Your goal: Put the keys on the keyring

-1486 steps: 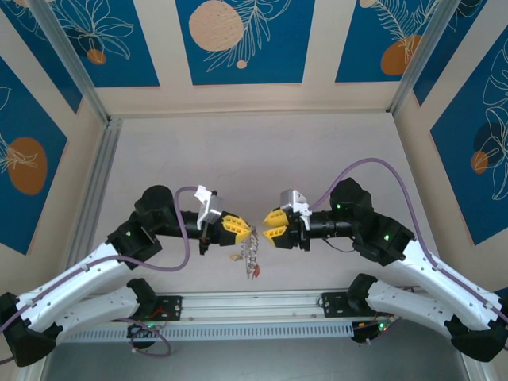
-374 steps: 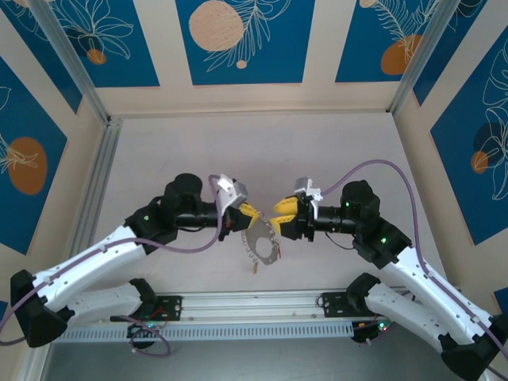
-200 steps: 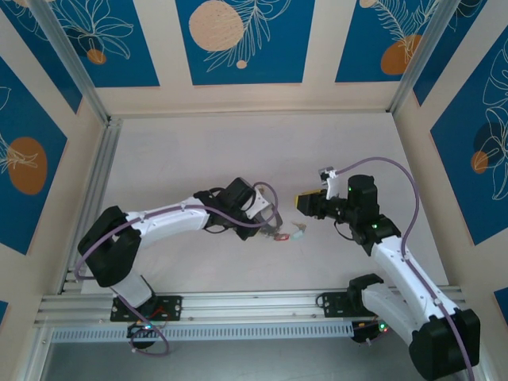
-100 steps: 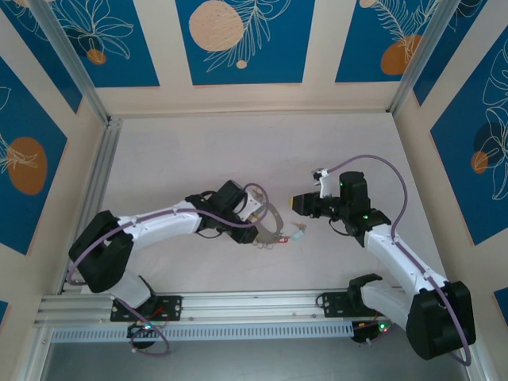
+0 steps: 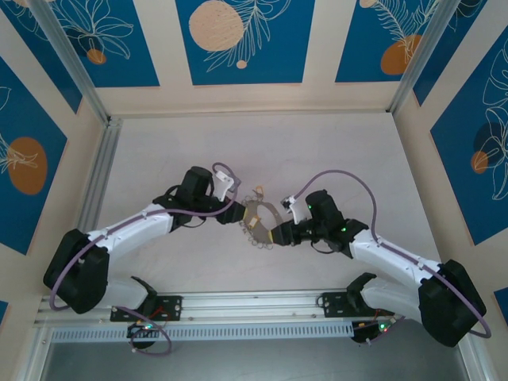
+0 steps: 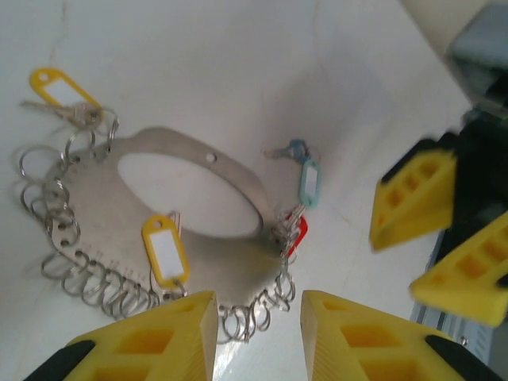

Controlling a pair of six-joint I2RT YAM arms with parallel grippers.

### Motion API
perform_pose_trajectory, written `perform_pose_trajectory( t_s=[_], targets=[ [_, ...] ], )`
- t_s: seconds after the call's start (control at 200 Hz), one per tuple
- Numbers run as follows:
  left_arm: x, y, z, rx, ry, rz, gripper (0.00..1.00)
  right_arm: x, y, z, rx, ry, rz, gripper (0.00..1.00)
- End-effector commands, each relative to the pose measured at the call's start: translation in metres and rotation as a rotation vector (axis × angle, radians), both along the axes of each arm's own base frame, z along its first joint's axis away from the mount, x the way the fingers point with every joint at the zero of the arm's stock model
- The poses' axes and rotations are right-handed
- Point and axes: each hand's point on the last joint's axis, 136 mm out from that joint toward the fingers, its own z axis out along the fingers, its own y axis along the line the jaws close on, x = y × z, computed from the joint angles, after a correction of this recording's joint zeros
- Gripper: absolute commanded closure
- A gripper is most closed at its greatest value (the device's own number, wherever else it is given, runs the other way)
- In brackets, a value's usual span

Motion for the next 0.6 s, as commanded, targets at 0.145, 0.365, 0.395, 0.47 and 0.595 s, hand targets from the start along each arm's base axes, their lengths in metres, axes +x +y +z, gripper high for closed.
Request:
perform_pose_trajectory(
  t_s=[0.145, 0.365, 0.395, 0.47, 0.595],
  targets=[
    [0.02, 0.003, 0.012, -0.162, 0.001, 0.025, 0.66, -0.005, 0.009, -0.02, -0.065, -0.098, 0.013, 0.63],
    [0.023, 0.006, 0.012, -0.183, 0.014, 0.044, 0.66, 0.007, 0.015, -0.031, -0.221, -0.148, 0.004, 0.66],
    [0.023, 0.006, 0.012, -0.182, 0.015, 0.046, 0.66, 0.008, 0.015, -0.033, -0.253, -0.146, -0.004, 0.67],
    [0.022, 0.009, 0.013, -0.171, 0.013, 0.06, 0.66, 0.008, 0.011, -0.042, -0.371, -0.139, -0.041, 0.68],
    [0.02, 0.015, 0.014, -0.163, 0.004, 0.072, 0.66, 0.005, 0.012, -0.04, -0.484, -0.195, -0.055, 0.68]
  ],
)
